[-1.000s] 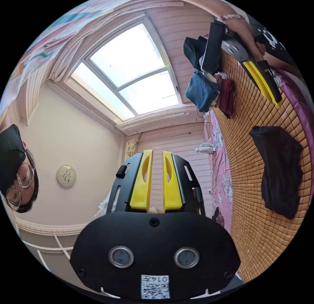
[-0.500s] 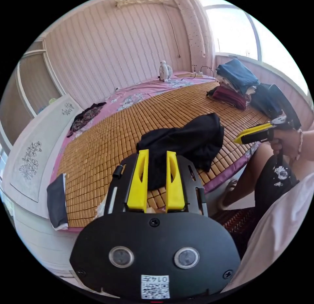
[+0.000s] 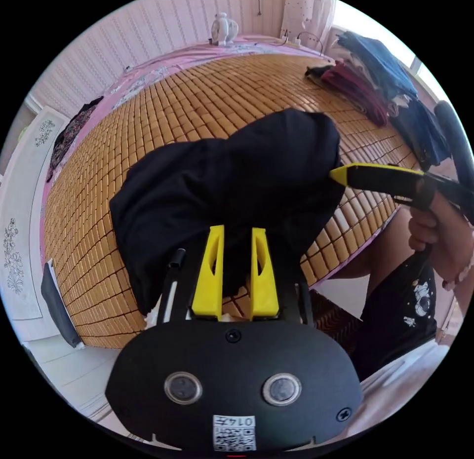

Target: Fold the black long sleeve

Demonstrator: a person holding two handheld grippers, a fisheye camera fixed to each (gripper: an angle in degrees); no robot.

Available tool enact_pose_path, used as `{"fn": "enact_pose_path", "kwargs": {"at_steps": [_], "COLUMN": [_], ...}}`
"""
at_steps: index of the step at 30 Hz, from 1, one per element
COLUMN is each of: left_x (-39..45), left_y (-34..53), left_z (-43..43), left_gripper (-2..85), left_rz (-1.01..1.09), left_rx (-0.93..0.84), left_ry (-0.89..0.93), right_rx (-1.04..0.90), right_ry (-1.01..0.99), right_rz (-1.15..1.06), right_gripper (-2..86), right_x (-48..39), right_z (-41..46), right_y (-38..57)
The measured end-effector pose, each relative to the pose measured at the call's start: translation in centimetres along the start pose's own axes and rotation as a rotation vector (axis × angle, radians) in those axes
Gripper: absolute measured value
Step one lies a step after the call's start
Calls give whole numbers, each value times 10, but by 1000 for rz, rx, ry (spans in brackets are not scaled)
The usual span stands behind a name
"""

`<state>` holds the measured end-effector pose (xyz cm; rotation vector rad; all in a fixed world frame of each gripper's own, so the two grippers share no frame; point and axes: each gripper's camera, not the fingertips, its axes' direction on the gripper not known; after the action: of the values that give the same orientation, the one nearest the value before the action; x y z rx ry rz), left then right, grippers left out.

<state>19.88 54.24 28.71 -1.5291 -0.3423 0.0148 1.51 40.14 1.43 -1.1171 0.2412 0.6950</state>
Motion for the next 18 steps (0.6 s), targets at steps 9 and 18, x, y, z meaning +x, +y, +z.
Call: {"fn": "enact_pose_path", "kwargs": {"at_steps": [9, 18], "left_x": [-118, -154], "left_y": [52, 100], "left_z": [-105, -238], "left_gripper": [-4, -7], "left_rz": [-106, -67], "left_rx": [379, 669], "left_ry": [313, 246], "right_rx": [237, 465], "right_ry": [-206, -318], "right_rz": [-253, -480], "right_gripper": [-1, -3], "right_x": [-22, -106], "right_z": [-168, -315], "right_y": [31, 67]}}
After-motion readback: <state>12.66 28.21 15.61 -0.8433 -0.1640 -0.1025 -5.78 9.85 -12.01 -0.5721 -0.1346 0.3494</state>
